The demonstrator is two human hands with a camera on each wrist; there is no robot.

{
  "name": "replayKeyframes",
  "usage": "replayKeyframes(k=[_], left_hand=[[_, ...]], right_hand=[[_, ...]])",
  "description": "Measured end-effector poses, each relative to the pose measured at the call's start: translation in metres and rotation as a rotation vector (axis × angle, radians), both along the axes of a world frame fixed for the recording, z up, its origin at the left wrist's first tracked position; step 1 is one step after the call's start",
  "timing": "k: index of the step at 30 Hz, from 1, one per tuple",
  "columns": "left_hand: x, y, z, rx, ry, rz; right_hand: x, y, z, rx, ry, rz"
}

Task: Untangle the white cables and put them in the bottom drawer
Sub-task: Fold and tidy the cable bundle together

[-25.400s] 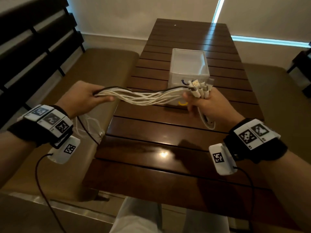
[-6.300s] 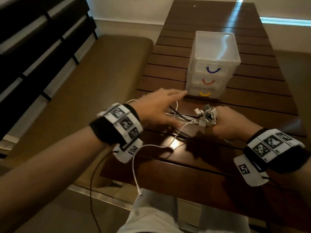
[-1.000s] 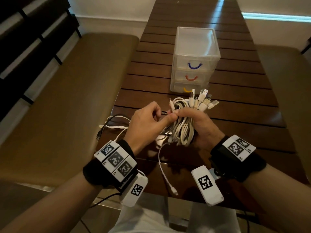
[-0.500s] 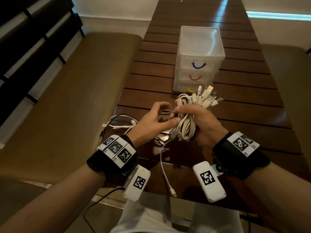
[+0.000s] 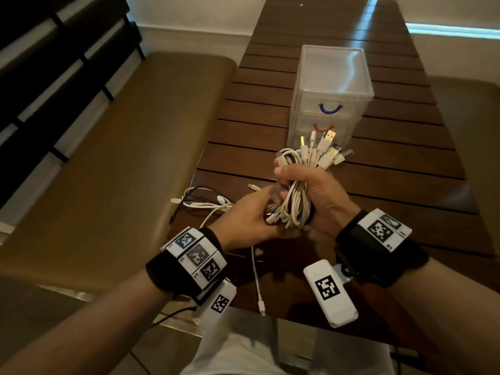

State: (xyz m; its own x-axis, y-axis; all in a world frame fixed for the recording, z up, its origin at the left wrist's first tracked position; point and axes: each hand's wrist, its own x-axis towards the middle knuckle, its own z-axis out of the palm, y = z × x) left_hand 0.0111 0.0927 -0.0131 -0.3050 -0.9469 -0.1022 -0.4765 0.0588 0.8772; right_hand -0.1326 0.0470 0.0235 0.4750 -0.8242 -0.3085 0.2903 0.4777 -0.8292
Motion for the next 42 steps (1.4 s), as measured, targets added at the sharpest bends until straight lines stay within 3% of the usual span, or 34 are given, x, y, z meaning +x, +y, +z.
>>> replayKeyframes(k=[5, 7, 10, 12, 15, 19, 22, 25, 30, 32, 35, 37, 39, 40, 42], left_hand=[[0.006, -0.003, 0.014, 0.183, 0.13, -0.059], [0.014, -0.005, 0.023, 0.166, -0.052, -0.116], [0.039, -0.015, 0.032, 0.076, -0.458, -0.187], [0.071, -0.02, 0.034, 0.045, -0.612, -0.16], [0.137, -0.017, 0.025, 0.0, -0.781, 0.045], [0.172, -0.005, 0.029, 0.048, -0.759, 0.205], [0.163, -0.009, 0.055, -0.053, -0.717, 0.244], [0.141, -0.02, 0.08, -0.191, -0.765, 0.159], [0.089, -0.046, 0.075, -0.042, -0.839, -0.156], [0.073, -0.05, 0.065, -0.02, -0.745, -0.217], [0.054, -0.055, 0.058, -0.09, -0.558, -0.151], [0.045, -0.06, 0.052, -0.121, -0.698, -0.129], [0.029, -0.061, 0.048, -0.141, -0.975, -0.195], [0.018, -0.059, 0.045, -0.161, -1.019, -0.246], [-0.016, -0.047, 0.046, -0.151, -0.812, -0.363]], right_hand=[[0.006, 0.004, 0.01, -0.059, 0.011, 0.043], [0.01, 0.005, 0.015, -0.081, -0.021, 0.042], [0.015, 0.005, 0.024, -0.116, -0.084, 0.02], [0.016, 0.003, 0.031, -0.142, -0.09, 0.003], [0.016, 0.0, 0.036, -0.145, -0.083, -0.018], [0.026, 0.0, 0.031, -0.194, 0.022, -0.006], [0.023, -0.003, 0.028, -0.176, 0.069, -0.067], [0.0, -0.011, 0.026, -0.153, 0.11, -0.129], [-0.056, -0.017, 0.021, -0.083, 0.163, -0.202], [-0.076, -0.014, 0.018, -0.175, 0.272, -0.225], [-0.089, -0.007, 0.016, -0.355, 0.403, -0.213], [-0.09, -0.005, 0.014, -0.384, 0.427, -0.196], [-0.089, -0.004, 0.013, -0.375, 0.431, -0.185], [-0.089, -0.003, 0.013, -0.366, 0.426, -0.158], [-0.087, -0.001, 0.014, -0.317, 0.371, -0.088]])
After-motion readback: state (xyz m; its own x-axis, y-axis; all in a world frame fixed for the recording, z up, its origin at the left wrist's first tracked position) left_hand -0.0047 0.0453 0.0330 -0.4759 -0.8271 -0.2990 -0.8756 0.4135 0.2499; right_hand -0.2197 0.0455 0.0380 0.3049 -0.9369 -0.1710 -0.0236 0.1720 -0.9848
